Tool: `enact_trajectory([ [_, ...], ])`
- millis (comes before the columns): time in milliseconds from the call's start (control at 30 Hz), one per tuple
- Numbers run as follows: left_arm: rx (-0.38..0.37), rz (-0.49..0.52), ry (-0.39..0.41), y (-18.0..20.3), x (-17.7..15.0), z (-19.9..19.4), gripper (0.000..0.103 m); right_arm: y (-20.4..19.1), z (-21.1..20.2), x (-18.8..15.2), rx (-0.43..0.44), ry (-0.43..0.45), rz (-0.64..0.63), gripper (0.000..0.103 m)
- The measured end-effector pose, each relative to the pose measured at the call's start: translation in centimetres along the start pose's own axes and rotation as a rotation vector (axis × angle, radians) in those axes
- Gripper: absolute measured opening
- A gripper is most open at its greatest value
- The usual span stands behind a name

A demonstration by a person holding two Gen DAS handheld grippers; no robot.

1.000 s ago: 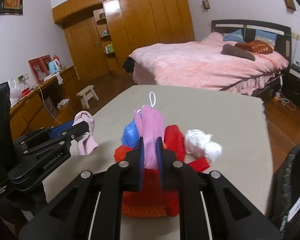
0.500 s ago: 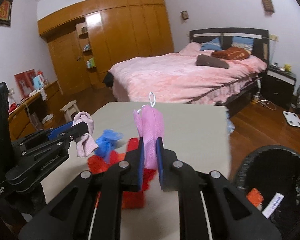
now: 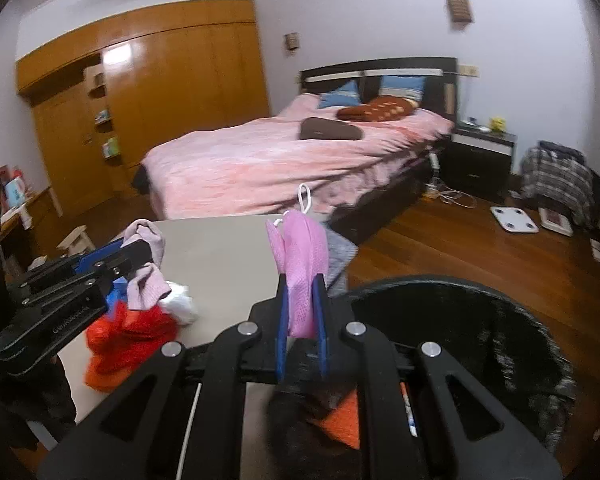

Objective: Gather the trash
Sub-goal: 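Lift the pink cloth and pink mask and carry them toward the bin, then open both tools over the bin to drop the pink cloth and mask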

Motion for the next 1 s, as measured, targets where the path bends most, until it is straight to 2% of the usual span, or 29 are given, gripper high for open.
enact_trajectory([
  [300, -0.146, 0.059, -0.011, 8.6, 0.6, 5.3, 0.024, 9.1, 0.4, -1.8, -0.147, -0.013, 0.064, 0.011],
  [567, -0.232, 0.069, -0.061, 13.9, -0.6, 9.6, 0.025, 14.3, 0.5, -4.2, -0.225, -0.043, 0.108, 0.014],
  [667, -0.264, 0.074, -0.09, 15.3, -1.4, 10.8, 0.029, 15.7, 0.7, -5.0, -0.248, -0.056, 0.12, 0.017],
  [733, -0.278, 0.071, -0.1, 15.7, -1.7, 11.2, 0.051, 16.6, 0.8, -5.5, -0.265, -0.063, 0.13, 0.031],
  [867, -0.285, 0.056, -0.099, 15.4, -1.7, 11.2, 0.061, 17.3, 0.7, -6.0, -0.283, -0.061, 0.144, 0.049],
  [933, -0.267, 0.062, -0.088, 14.8, -1.5, 10.9, 0.065, 17.4, 0.4, -6.1, -0.297, -0.053, 0.145, 0.074],
  [967, -0.251, 0.064, -0.082, 14.2, -1.4, 10.6, 0.068, 17.4, 0.3, -6.1, -0.305, -0.047, 0.144, 0.08],
  [1000, -0.238, 0.064, -0.077, 13.7, -1.3, 10.4, 0.073, 17.3, -0.1, -6.0, -0.327, -0.032, 0.139, 0.094],
])
Point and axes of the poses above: each gripper's, at about its wrist camera, not at the fingertips, and z roughly the way its jaws point, y to its right, x to its top, the point moved 10 cm from there along z, roughly the way its jaws point, and after that the axes turned 11 degrees about -x, right-handed, at the moved point
